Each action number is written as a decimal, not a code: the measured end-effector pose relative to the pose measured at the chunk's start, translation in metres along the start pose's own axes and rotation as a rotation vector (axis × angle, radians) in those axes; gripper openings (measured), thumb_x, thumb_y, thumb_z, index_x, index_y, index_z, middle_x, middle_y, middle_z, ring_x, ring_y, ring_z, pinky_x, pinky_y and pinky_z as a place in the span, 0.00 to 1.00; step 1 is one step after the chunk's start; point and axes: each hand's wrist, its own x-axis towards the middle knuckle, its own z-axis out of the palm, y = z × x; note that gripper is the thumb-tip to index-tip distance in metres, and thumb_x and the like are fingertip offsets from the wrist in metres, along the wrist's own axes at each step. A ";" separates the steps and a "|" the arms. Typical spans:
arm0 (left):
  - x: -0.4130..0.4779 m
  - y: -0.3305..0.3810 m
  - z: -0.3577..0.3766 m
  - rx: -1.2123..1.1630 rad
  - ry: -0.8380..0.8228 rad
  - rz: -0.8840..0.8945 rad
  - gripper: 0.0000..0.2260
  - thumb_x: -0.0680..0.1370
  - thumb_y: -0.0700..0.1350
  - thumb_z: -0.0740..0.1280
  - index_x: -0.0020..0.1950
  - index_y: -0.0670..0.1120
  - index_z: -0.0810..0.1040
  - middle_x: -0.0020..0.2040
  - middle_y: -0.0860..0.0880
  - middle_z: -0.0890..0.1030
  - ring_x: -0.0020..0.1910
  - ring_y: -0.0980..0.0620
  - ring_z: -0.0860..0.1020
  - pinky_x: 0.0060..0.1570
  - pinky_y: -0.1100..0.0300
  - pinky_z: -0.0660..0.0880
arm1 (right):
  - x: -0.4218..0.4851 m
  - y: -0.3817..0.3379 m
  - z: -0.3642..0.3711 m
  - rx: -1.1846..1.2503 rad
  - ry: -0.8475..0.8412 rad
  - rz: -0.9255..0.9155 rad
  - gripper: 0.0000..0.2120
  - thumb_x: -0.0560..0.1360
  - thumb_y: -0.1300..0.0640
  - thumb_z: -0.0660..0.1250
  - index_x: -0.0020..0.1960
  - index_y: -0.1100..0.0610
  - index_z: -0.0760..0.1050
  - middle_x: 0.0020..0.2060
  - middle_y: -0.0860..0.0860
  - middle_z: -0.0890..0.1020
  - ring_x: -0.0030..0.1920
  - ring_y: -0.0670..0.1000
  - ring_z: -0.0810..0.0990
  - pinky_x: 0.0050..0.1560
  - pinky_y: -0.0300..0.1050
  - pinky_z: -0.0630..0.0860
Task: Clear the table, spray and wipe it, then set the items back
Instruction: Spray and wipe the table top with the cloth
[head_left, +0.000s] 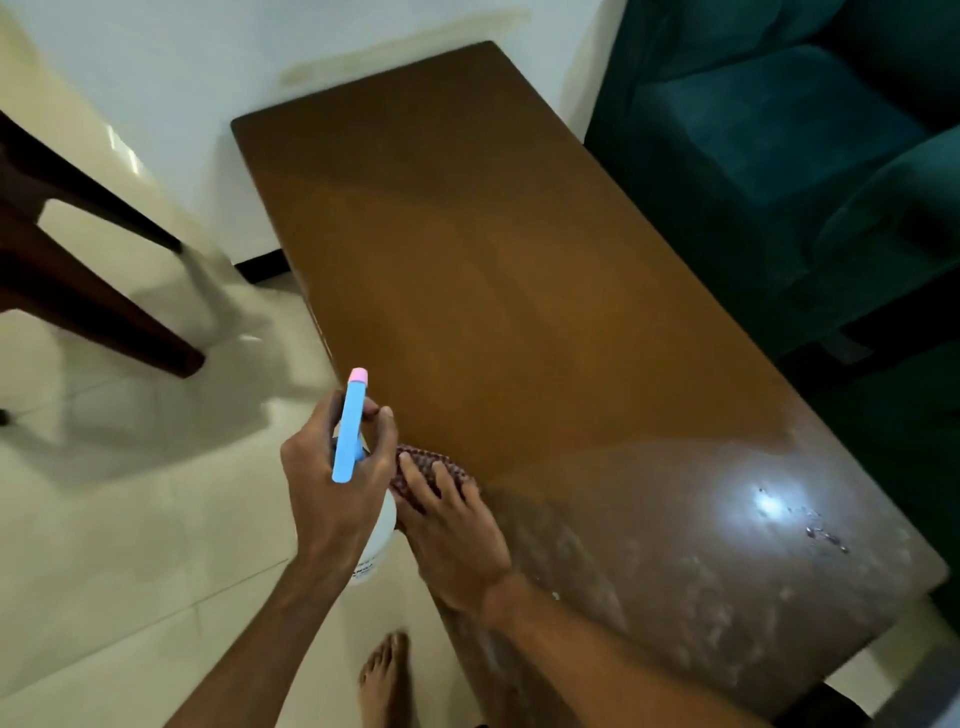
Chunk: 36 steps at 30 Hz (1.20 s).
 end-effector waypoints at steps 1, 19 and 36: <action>-0.003 -0.002 -0.002 -0.001 -0.005 0.004 0.04 0.77 0.40 0.72 0.47 0.44 0.79 0.36 0.56 0.78 0.31 0.55 0.76 0.33 0.75 0.70 | -0.004 0.013 -0.003 -0.033 -0.024 -0.072 0.34 0.77 0.49 0.63 0.79 0.47 0.53 0.79 0.52 0.57 0.74 0.60 0.64 0.68 0.59 0.68; -0.062 0.082 0.120 -0.221 -0.367 0.171 0.05 0.75 0.41 0.75 0.45 0.45 0.80 0.36 0.55 0.80 0.35 0.52 0.80 0.37 0.68 0.78 | -0.188 0.274 -0.043 0.019 0.148 1.181 0.26 0.83 0.49 0.54 0.80 0.47 0.55 0.79 0.53 0.56 0.70 0.63 0.64 0.66 0.59 0.63; -0.104 0.114 0.174 -0.191 -0.582 0.219 0.07 0.74 0.42 0.76 0.48 0.46 0.80 0.38 0.58 0.80 0.42 0.59 0.81 0.38 0.73 0.78 | -0.149 0.266 -0.052 0.034 0.074 0.775 0.27 0.84 0.47 0.51 0.81 0.45 0.48 0.81 0.53 0.49 0.75 0.60 0.56 0.74 0.60 0.56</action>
